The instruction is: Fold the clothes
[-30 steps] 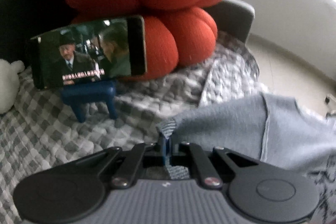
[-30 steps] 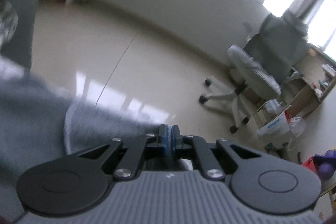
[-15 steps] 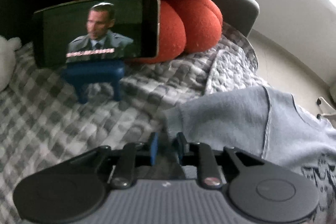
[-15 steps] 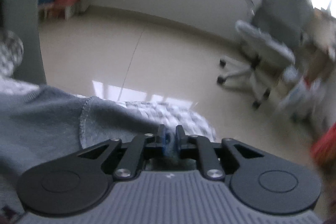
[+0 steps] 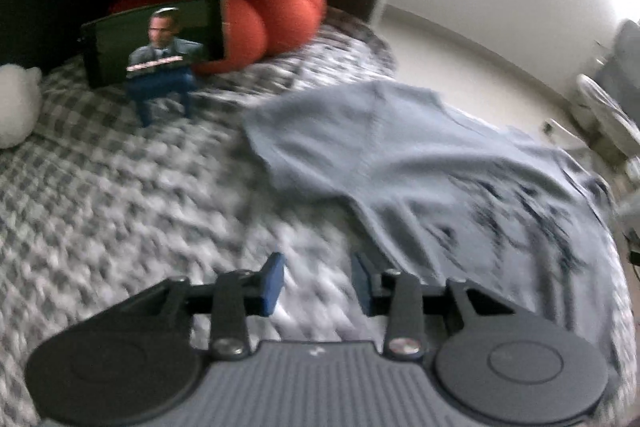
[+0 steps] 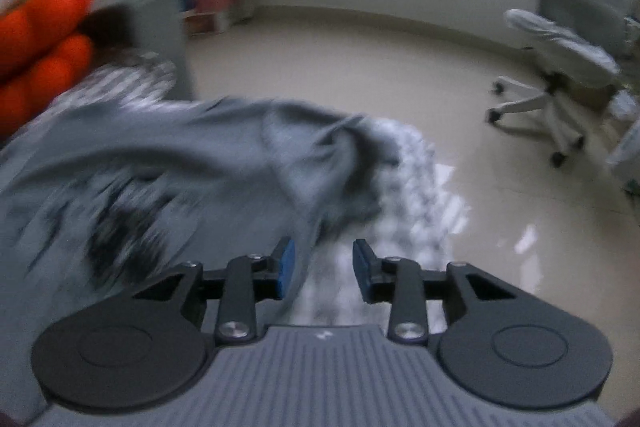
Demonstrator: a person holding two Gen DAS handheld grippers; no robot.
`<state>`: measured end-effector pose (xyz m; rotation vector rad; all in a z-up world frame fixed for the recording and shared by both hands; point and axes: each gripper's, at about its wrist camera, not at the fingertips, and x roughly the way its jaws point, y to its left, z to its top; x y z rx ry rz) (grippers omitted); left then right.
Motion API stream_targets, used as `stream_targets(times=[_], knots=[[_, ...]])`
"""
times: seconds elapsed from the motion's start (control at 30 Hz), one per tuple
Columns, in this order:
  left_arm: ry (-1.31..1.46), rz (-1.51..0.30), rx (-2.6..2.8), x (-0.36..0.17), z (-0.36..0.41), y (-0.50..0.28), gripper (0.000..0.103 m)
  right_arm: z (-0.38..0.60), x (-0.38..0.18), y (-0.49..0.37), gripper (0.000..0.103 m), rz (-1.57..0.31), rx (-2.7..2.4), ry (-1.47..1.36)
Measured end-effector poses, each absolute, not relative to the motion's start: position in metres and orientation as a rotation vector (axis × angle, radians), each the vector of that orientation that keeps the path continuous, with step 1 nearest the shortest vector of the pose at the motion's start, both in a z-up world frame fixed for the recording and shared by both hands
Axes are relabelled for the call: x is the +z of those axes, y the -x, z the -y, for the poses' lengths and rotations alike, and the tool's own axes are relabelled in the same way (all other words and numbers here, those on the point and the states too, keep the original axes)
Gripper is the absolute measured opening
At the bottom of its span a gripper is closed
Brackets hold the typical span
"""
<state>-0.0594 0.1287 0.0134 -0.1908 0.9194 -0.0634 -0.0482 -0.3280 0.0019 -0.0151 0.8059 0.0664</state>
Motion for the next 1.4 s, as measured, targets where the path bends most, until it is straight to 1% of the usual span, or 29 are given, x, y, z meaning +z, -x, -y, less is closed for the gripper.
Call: stream_targets(times=[0.17, 0.3, 0.43, 0.57, 0.7, 0.73, 0.8, 0.83, 0.87, 0.9, 0.93, 1.03, 1.17, 1.23, 1.33, 1.4], knots=[[0.204, -0.963, -0.188, 0.013, -0.091, 0.104, 0.047, 0.32, -0.012, 0.099, 0.037, -0.834, 0.149, 0.063], [0.169, -0.988, -0.284, 0.007, -0.062, 0.138, 0.054, 0.317, -0.022, 0.144, 0.037, -0.835, 0.238, 0.019], [0.136, -1.046, -0.328, -0.009, -0.041, 0.156, 0.055, 0.321, -0.029, 0.18, 0.037, -0.828, 0.315, -0.088], [0.116, -1.055, -0.327, -0.017, -0.029, 0.166, 0.055, 0.321, -0.036, 0.191, 0.037, -0.845, 0.355, -0.256], [0.121, -1.041, -0.319, -0.014, -0.022, 0.18, 0.055, 0.301, -0.046, 0.186, 0.036, -0.889, 0.327, -0.252], [0.106, -1.028, -0.314, -0.012, -0.019, 0.182, 0.055, 0.298, -0.046, 0.185, 0.034, -0.887, 0.327, -0.259], [0.077, -1.001, -0.305, -0.009, -0.013, 0.186, 0.057, 0.294, -0.049, 0.18, 0.01, -0.898, 0.31, -0.253], [0.05, -0.989, -0.299, -0.009, -0.009, 0.187, 0.057, 0.292, -0.05, 0.179, 0.008, -0.901, 0.297, -0.246], [0.002, -0.987, -0.288, -0.014, -0.002, 0.185, 0.054, 0.291, -0.051, 0.178, 0.008, -0.899, 0.284, -0.237], [-0.039, -1.003, -0.271, -0.021, 0.002, 0.182, 0.027, 0.291, -0.048, 0.179, 0.007, -0.889, 0.273, -0.222], [-0.047, -1.032, -0.255, -0.028, 0.002, 0.179, 0.007, 0.291, -0.045, 0.182, 0.007, -0.876, 0.261, -0.206], [0.018, -1.039, -0.26, -0.024, -0.015, 0.181, 0.006, 0.304, -0.025, 0.192, 0.006, -0.818, 0.226, -0.192], [0.132, -0.974, -0.279, 0.011, -0.052, 0.189, 0.005, 0.346, 0.008, 0.216, 0.006, -0.74, 0.181, -0.231], [0.187, -0.975, -0.29, 0.019, -0.062, 0.192, 0.005, 0.364, 0.021, 0.226, 0.006, -0.71, 0.167, -0.26], [0.213, -1.03, -0.296, 0.013, -0.065, 0.194, 0.005, 0.38, 0.027, 0.232, 0.006, -0.705, 0.147, -0.28], [0.205, -1.082, -0.284, 0.0, -0.057, 0.191, 0.005, 0.38, 0.015, 0.227, 0.006, -0.758, 0.137, -0.264]])
